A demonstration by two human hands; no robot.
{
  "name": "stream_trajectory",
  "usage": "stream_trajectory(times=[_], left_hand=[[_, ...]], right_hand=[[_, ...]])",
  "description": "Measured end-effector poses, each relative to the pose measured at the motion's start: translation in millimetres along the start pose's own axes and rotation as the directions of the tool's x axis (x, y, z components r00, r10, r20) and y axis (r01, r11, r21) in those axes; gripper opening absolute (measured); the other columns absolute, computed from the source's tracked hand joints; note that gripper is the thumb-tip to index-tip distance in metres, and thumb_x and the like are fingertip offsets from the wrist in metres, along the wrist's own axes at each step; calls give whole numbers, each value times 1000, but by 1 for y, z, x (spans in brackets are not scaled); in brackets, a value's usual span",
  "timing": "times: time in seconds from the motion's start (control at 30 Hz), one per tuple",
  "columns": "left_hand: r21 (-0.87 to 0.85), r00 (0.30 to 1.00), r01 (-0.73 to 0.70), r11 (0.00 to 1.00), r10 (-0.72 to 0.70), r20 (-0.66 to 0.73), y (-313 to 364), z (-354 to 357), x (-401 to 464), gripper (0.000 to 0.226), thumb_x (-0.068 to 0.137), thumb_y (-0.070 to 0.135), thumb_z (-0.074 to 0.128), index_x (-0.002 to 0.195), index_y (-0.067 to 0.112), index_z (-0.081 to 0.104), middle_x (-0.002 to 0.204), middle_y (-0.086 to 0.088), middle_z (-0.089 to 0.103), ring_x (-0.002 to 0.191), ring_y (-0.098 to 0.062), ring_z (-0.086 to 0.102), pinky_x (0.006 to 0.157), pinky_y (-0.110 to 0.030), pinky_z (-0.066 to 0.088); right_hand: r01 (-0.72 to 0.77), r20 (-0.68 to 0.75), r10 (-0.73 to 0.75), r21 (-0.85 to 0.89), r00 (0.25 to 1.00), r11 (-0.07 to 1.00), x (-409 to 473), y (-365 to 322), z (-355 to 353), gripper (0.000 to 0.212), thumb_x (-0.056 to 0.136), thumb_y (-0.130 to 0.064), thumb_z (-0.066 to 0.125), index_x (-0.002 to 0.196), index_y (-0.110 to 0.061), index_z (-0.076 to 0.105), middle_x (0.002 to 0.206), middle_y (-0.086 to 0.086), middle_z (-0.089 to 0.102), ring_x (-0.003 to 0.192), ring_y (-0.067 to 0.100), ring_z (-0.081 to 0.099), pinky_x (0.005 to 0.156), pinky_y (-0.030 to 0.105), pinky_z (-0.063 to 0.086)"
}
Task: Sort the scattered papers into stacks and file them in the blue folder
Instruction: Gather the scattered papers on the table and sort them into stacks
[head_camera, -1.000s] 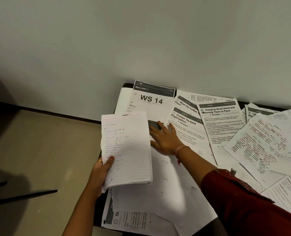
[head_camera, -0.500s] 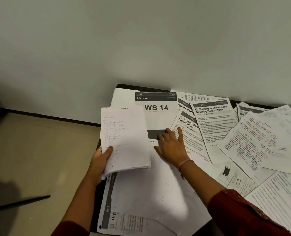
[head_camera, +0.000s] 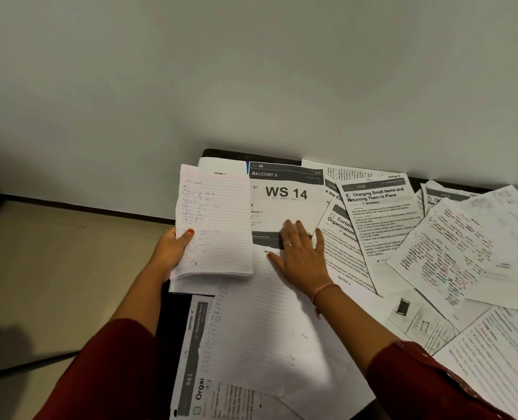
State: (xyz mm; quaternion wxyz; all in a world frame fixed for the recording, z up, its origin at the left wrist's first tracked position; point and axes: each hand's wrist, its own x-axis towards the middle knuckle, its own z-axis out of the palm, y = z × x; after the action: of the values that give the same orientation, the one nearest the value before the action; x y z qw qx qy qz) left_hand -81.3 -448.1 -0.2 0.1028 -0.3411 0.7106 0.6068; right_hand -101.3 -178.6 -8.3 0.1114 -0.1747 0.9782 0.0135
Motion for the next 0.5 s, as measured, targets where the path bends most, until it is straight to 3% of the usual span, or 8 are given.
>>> stream_trajectory(times=[0.07, 0.13, 0.2, 0.27, 0.4, 0.5], left_hand=[[54, 1000, 5, 999, -5, -5, 0, 1, 6, 30, 100, 23, 50, 123, 4, 57, 113, -17, 65, 98, -35, 64, 79, -34, 49], [93, 1000, 9, 996, -7, -14, -1, 2, 12, 32, 99, 25, 52, 122, 5, 58, 99, -13, 66, 76, -27, 63, 66, -31, 49], [110, 999, 25, 994, -20, -47, -3, 4, 17, 33, 96, 27, 56, 121, 5, 57, 100, -12, 66, 65, -17, 54, 56, -26, 43], [121, 995, 32, 992, -20, -93, -4, 6, 22, 33, 95, 26, 57, 120, 5, 53, 101, -13, 64, 64, -15, 52, 52, -26, 41], [126, 990, 0, 992, 18, -138, 1, 12, 27, 35, 94, 22, 59, 121, 4, 48, 103, -11, 61, 68, -14, 54, 54, -26, 44], [134, 984, -17, 991, 40, -171, 4, 15, 32, 37, 94, 21, 59, 124, 5, 46, 107, -12, 61, 70, -15, 55, 54, -26, 44]], right_hand=[[120, 33, -120, 13, 992, 993, 6, -4, 3, 70, 97, -59, 22, 153, -19, 11, 161, -1, 5, 148, 21, -5, 109, 51, -16], [174, 63, -174, 1, 983, 985, 10, -4, 8, 70, 95, -62, 18, 153, -22, 8, 161, -4, 5, 148, 19, -8, 110, 51, -16], [160, 78, -159, -1, 984, 987, 12, -3, 13, 79, 89, -68, 7, 153, -22, 9, 161, -6, 7, 148, 18, -7, 108, 51, -19], [132, 61, -132, 5, 989, 991, 11, -1, 17, 86, 82, -70, -2, 152, -22, 12, 160, -6, 10, 148, 18, -5, 106, 50, -22], [68, 32, -68, 6, 997, 998, 4, 5, 21, 77, 90, -66, 12, 152, -20, 14, 160, -4, 12, 148, 19, -1, 108, 51, -21], [48, 9, -49, 17, 999, 999, -3, 11, 26, 76, 91, -65, 9, 153, -20, 13, 160, -2, 12, 148, 21, 1, 108, 51, -21]])
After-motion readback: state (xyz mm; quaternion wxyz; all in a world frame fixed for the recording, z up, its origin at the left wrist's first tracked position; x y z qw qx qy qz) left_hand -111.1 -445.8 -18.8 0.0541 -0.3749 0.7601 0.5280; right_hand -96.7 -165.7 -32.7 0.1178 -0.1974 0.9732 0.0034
